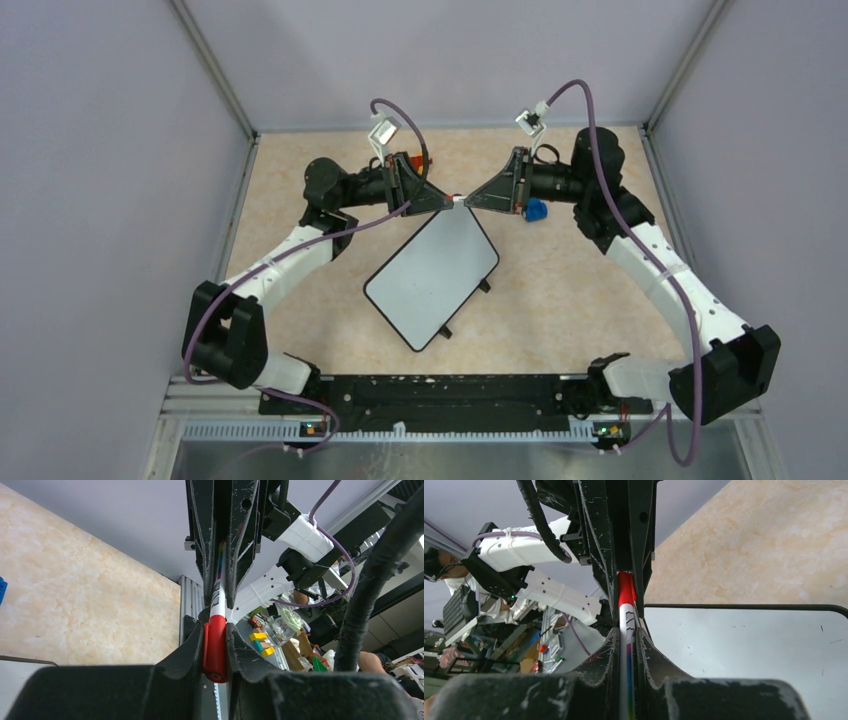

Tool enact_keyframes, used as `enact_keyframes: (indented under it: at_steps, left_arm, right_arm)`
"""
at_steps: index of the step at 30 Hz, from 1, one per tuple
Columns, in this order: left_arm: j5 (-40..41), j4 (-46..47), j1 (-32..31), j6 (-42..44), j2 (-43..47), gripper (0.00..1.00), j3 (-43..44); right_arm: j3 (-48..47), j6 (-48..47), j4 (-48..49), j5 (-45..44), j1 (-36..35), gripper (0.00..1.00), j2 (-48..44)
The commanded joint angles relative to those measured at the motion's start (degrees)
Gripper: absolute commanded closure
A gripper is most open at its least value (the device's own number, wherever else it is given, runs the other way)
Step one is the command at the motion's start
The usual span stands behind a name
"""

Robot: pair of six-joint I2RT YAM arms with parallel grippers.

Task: Write a sentence on the whiteboard
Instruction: Open the pen cap of the whiteboard marker, then place the pen cap at the center of the board.

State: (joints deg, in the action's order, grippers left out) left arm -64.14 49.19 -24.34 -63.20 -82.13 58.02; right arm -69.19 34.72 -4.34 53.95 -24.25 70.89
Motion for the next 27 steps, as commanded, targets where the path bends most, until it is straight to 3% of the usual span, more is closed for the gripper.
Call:
enact_keyframes:
  at_steps: [1,18,20,22,25,27]
  left_arm:
    - [0.6,-3.3,0.1,3.2,0.1,1.00,1.3]
    - [-1.9,-1.7,15.9,-0.7,5.8,1.00,-3.8]
    - [-3.5,-8.4,19.0,3.3,6.0,1.00,-2.2]
    - [-4.0,-23.6,22.3,13.4,6.6,1.00,0.9]
    - [2.4,-56.3,23.9,43.1,6.8,1.00,10.8]
    - [9.3,-71.1,24.0,55.0,6.5,1.00,14.6]
  right_arm:
    - [-3.2,-0.6,1.5,0.3,-0.3,1.00,-0.5]
    - [0.0,-2.2,-1.1,3.3,10.7,1.00,-5.8]
    - [0.1,-4.3,-3.9,3.5,11.6,1.00,-6.0]
    - [0.6,-6.4,-6.1,4.1,12.8,1.00,-6.4]
    - [0.9,-11.9,-11.4,4.1,14.3,1.00,-7.3]
    - [1.1,-15.9,-15.3,3.5,14.6,1.00,-8.1]
